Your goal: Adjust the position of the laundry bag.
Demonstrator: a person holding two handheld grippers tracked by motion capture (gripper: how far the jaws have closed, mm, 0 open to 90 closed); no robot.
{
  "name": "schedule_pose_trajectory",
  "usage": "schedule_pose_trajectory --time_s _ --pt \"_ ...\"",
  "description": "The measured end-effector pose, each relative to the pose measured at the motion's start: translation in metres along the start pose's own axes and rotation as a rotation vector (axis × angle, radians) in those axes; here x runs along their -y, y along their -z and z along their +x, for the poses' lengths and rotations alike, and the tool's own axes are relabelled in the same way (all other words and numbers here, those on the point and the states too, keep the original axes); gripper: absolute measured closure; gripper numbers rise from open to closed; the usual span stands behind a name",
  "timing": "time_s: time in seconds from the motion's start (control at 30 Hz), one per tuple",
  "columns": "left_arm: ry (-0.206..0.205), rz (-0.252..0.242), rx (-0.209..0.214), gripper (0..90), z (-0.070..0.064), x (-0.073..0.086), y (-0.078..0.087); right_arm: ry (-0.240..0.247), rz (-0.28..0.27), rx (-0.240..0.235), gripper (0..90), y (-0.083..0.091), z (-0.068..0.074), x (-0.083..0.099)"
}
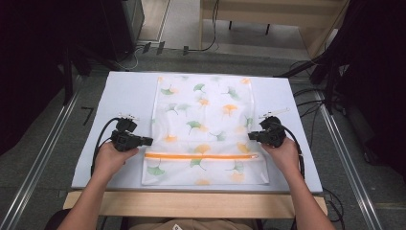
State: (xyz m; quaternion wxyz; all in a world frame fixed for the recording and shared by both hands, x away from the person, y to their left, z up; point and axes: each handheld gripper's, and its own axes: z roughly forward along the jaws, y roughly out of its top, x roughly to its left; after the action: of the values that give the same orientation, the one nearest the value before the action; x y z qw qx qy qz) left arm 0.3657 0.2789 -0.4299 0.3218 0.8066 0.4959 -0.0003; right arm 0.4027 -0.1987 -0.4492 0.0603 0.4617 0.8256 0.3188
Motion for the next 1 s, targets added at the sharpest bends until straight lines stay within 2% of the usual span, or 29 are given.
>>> schedule_pose_trajectory --time_s 0.13,0.47,0.6,0.77,0.87,1.0 --pt "0.0 0.004 -0.01 90.0 0.005 0.0 0.004 0.012 0.001 -0.006 86.1 -0.004 0.005 -0.003" --pt "0.037 -0.013 -0.027 90.0 0.018 0.002 0.012 0.034 0.004 -0.025 85.5 -0.011 0.017 -0.008" --pt "0.039 -0.006 -0.055 90.0 0.019 0.004 0.012 0.042 0.011 -0.022 85.2 -0.014 0.021 -0.01" --pt "0.042 0.002 -0.065 88.9 0.021 0.004 0.011 0.043 0.017 -0.022 83.6 -0.015 0.022 -0.01" --pt "0.052 0.003 -0.052 88.0 0.022 0.004 0.01 0.036 0.014 -0.025 82.1 -0.015 0.02 -0.01" --pt "0.057 0.001 -0.041 79.9 0.023 0.005 0.009 0.025 0.016 -0.027 78.3 -0.015 0.019 -0.009"
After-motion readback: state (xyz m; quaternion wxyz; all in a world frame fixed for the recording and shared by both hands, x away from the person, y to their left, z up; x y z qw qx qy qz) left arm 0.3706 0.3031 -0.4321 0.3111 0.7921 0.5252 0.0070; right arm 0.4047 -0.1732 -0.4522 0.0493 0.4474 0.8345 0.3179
